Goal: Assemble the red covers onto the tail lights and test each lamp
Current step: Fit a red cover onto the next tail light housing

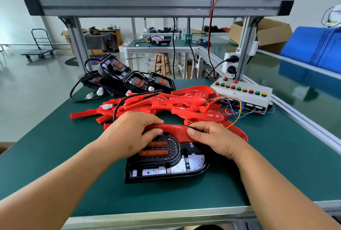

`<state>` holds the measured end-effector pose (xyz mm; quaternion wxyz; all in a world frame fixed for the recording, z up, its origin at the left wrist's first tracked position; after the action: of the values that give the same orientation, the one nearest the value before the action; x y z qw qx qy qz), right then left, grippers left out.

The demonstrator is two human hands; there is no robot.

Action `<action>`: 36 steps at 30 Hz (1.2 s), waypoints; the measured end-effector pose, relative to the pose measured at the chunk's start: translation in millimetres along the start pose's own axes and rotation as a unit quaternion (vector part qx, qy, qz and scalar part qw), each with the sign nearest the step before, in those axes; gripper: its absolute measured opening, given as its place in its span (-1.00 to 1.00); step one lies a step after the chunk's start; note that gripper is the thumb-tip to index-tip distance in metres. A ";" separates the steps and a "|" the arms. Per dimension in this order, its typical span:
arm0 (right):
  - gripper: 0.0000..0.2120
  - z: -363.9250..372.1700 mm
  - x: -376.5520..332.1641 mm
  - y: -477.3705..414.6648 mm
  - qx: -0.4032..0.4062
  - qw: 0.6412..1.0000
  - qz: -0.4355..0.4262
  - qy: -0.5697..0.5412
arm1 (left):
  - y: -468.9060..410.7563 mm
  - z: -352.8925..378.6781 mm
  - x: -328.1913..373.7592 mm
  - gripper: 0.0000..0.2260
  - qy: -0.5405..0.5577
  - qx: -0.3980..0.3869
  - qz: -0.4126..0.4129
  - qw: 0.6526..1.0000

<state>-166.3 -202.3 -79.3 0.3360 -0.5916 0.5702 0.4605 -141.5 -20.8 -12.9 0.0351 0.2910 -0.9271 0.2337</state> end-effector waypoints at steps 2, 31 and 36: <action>-0.66 -0.7 2.7 -0.9 -0.001 1.000 0.007 -0.002 | 3.2 1.2 -7.1 -0.76 0.044 -0.010 -0.011 0.999; -0.79 -22.3 10.3 -46.4 0.141 0.931 0.026 -0.336 | -20.8 49.6 -64.0 -0.85 0.605 0.220 -0.223 0.732; -0.67 -18.9 10.6 -49.2 0.111 0.926 0.022 -0.359 | -22.8 52.1 -63.0 -0.78 0.628 0.207 -0.219 0.717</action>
<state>-115.6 -217.5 -88.9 0.5718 -0.3329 0.4716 0.5829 -73.0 -27.9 -62.4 0.5983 0.2720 -0.5308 0.5351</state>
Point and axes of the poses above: each hand's wrist, its own y-axis away from the middle knuckle, its own z-axis out of the palm, x = y × z, the point moved 8 cm from there along -y, towards the middle knuckle, and after that the axes turned 12 degrees about z, right-handed, at the moved point
